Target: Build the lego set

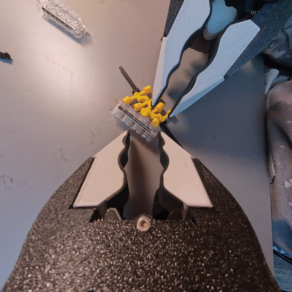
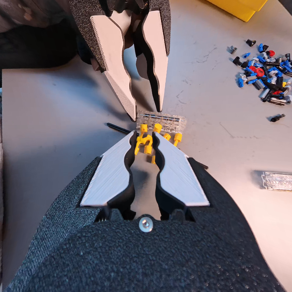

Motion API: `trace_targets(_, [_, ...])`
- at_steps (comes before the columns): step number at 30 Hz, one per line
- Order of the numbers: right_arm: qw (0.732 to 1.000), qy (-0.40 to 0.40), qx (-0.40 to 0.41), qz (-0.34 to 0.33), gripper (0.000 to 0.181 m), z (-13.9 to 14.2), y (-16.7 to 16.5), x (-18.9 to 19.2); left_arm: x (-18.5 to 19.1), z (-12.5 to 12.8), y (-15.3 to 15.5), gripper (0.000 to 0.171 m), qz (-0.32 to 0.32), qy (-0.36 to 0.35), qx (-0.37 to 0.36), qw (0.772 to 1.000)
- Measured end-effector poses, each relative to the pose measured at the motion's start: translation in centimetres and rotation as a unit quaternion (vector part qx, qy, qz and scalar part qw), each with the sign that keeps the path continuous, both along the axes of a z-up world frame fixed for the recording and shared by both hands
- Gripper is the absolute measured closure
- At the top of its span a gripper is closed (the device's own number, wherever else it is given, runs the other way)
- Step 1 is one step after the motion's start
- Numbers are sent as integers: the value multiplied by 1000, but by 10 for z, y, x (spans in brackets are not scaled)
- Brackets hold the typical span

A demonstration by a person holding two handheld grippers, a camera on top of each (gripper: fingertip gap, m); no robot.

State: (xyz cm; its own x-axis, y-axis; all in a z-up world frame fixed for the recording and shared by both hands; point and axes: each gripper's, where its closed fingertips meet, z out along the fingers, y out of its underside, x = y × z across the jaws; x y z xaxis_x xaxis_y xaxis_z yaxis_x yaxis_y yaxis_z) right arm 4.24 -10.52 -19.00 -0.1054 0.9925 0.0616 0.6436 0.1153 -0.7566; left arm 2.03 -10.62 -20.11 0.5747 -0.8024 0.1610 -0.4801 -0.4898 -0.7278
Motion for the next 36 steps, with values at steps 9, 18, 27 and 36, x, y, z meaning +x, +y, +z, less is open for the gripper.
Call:
trace_targets(9, [1000, 7, 25, -10, 163, -4, 11, -9, -2, 2, 5, 138, 5, -9, 7, 1000])
trace_targets(18, [999, 3, 34, 3, 166, -1, 13, -10, -4, -1, 6, 142, 2, -8, 9, 1000])
trace_targets(27, [979, 172, 70, -80, 153, 84, 89, 11, -7, 29, 26, 134, 39, -98, 53, 993])
trace_targets(36, [885, 359, 127, -269, 150, 186, 276, 34, -45, 72, 89, 129, 220, -177, 175, 943])
